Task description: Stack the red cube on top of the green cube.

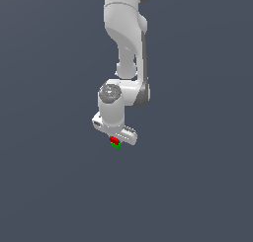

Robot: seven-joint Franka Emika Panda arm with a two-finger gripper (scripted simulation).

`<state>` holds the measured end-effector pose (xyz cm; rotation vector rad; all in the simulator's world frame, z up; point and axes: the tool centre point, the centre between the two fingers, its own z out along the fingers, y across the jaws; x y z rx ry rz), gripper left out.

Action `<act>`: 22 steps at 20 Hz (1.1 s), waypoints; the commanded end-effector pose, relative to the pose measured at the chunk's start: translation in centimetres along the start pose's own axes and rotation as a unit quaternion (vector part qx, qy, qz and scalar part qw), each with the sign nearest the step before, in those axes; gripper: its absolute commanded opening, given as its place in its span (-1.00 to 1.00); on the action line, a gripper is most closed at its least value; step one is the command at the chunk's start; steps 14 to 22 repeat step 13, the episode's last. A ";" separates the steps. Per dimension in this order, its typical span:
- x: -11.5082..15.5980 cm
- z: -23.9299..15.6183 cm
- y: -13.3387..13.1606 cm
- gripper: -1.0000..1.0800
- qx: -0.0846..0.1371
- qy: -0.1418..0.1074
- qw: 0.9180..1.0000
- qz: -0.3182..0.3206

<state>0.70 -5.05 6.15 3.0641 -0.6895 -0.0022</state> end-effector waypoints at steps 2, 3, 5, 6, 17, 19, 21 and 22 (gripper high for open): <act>0.2 0.0 -0.1 -1.00 0.001 0.001 1.000 -0.001; 0.1 0.0 -0.1 -1.00 0.001 0.001 1.000 -0.001; 0.1 0.0 -0.1 0.92 0.001 0.001 1.000 -0.001; 0.1 0.0 -0.1 0.92 0.001 0.001 1.000 -0.001; 0.1 0.0 -0.1 0.92 0.001 0.001 1.000 -0.001; 0.1 0.0 -0.1 0.92 0.001 0.001 1.000 -0.001; 0.1 0.0 -0.1 0.92 0.001 0.001 1.000 -0.001; 0.1 0.0 -0.1 0.92 0.001 0.001 1.000 -0.001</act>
